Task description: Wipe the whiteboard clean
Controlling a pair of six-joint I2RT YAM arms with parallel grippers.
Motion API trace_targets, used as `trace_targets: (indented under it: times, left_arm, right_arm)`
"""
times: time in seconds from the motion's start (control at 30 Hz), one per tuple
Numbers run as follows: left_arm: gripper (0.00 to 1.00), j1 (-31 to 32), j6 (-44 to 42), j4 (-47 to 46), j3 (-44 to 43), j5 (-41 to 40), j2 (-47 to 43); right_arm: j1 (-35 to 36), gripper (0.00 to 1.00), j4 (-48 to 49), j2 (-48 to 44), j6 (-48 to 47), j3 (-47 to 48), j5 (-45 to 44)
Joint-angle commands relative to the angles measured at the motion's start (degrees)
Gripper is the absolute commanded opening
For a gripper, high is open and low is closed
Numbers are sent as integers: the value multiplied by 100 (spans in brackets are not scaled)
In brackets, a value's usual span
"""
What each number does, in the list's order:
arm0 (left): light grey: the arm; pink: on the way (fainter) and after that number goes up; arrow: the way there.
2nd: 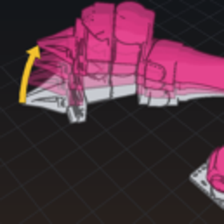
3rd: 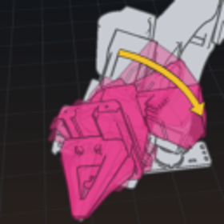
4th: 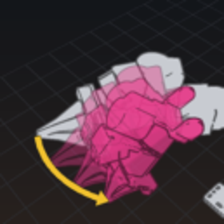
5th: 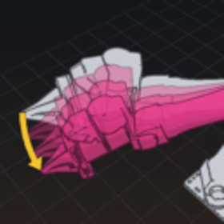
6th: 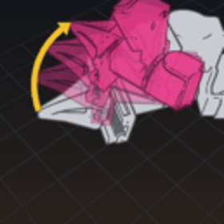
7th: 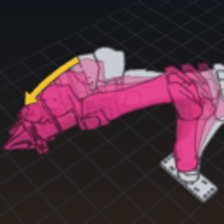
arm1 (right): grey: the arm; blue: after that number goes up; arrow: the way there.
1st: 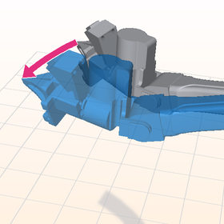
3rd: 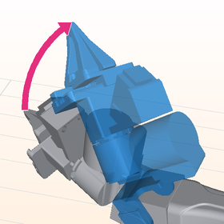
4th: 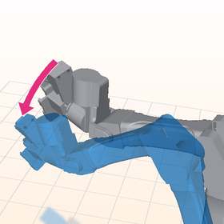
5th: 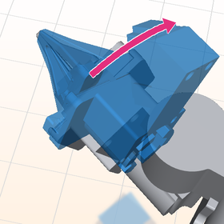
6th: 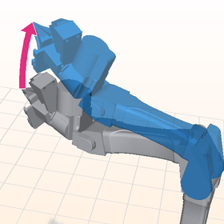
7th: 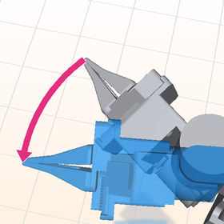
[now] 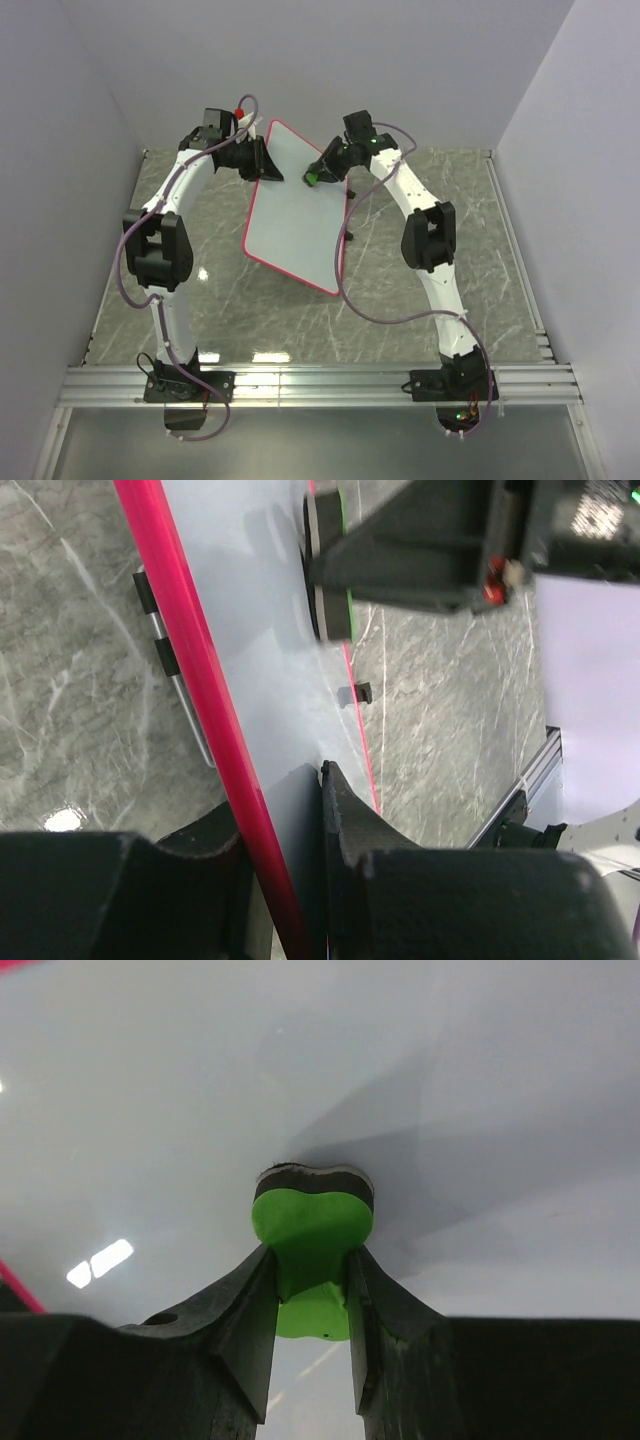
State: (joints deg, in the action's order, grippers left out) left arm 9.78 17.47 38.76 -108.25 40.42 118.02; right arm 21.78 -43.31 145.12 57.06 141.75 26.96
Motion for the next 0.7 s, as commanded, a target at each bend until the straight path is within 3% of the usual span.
trace_targets:
  times: [0.0, 0.2, 0.47, 0.67]
  left_arm:
    - [0, 1351, -1291, 905, 453, 45, 705]
    - [0, 1369, -1229, 870, 419, 88, 705]
    - [0, 1369, -1080, 782, 515, 45, 547]
    - [0, 1386, -1001, 817, 559, 1, 442]
  right_arm:
    - [652, 0, -414, -45, -19, -25, 354]
    - [714, 0, -521, -238, -247, -587, 336]
    - [213, 0, -626, 51, -397, -649, 187]
    - [-332, 0, -1143, 438, -572, -18, -138]
